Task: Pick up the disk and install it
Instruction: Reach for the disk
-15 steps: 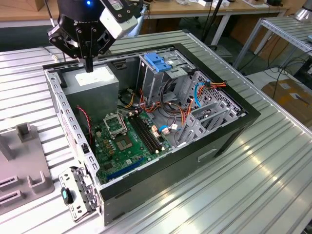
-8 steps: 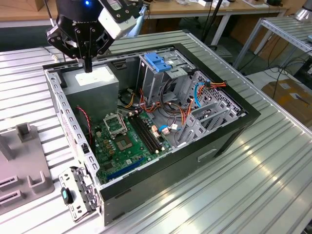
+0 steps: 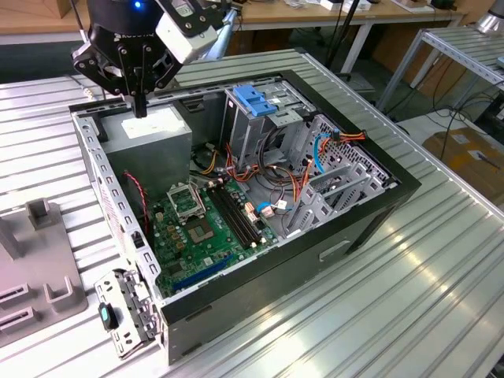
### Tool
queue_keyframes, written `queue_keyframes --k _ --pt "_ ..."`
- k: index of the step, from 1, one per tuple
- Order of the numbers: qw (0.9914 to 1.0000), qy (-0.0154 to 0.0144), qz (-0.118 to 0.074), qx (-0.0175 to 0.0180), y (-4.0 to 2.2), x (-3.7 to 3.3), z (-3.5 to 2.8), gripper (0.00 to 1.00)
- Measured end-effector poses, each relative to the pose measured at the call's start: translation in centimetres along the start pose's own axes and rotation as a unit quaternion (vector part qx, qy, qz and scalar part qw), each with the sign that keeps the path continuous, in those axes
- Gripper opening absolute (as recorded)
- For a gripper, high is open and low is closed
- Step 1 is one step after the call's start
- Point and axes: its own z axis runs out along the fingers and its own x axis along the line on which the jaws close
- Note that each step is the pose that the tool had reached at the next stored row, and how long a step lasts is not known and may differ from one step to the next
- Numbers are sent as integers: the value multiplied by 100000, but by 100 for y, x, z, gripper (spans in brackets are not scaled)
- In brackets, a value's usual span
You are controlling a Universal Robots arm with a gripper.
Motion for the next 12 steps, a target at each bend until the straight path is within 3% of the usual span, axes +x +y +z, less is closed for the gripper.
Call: queue_keyframes --k 12 --pt "100000 -2 2 -3 -3 42 -1 11"
